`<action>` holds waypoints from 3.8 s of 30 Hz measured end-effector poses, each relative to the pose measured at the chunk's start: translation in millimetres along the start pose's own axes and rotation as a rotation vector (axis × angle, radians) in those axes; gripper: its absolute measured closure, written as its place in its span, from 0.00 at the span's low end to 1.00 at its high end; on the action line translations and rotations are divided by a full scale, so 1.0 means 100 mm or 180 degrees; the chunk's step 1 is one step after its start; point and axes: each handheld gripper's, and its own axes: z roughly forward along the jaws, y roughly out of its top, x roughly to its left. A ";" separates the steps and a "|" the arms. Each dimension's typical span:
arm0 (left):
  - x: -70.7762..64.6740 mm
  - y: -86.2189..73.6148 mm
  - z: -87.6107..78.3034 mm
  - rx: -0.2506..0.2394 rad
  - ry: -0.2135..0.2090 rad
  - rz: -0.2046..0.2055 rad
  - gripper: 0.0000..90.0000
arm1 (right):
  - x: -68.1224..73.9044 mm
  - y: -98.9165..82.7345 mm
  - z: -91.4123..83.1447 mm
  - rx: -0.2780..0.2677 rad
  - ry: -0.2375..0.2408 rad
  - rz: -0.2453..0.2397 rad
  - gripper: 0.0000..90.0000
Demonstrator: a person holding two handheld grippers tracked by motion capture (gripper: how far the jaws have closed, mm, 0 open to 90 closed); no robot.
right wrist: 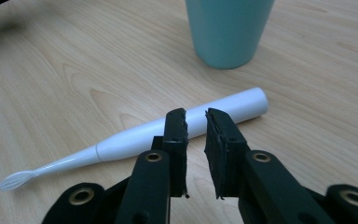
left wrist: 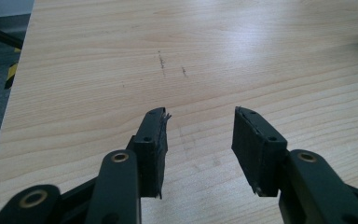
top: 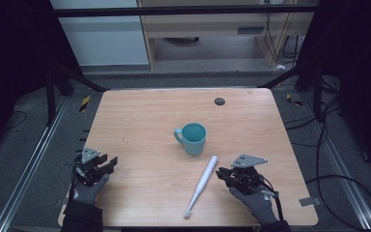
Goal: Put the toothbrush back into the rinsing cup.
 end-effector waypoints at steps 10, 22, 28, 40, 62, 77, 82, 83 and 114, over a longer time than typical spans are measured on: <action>-0.01 0.00 0.01 0.0042 -0.0001 0.0006 0.60 | 0.00 0.06 0.13 -0.0062 -0.0074 0.0064 0.96; -0.02 0.00 0.00 0.0052 -0.0001 0.0023 0.61 | 0.22 -0.02 0.24 0.0171 0.0228 -0.0038 1.00; -0.02 0.00 0.00 0.0058 0.0002 0.0027 0.61 | 0.29 -0.08 0.30 0.0248 0.0329 -0.0053 1.00; -0.02 0.00 0.00 0.0063 0.0001 0.0016 0.61 | 0.37 -0.11 0.43 0.0375 0.0400 -0.0134 1.00; -0.01 0.00 0.01 0.0061 0.0002 0.0021 0.61 | 0.29 -0.01 0.39 0.0196 0.0351 -0.0036 1.00; 0.00 0.00 0.00 0.0031 0.0009 0.0004 0.65 | -0.33 0.19 0.44 0.0038 -0.0162 0.0256 1.00; 0.01 0.00 -0.01 0.0027 0.0019 0.0000 0.66 | -0.45 0.19 0.55 0.0124 -0.0264 0.0305 1.00; 0.01 0.00 0.00 0.0026 0.0018 -0.0001 0.66 | -0.47 0.19 0.57 0.0135 -0.0295 0.0298 1.00; 0.01 0.00 -0.03 0.0001 0.0061 -0.0007 0.68 | -0.46 0.11 0.55 0.0382 -0.0384 0.0153 1.00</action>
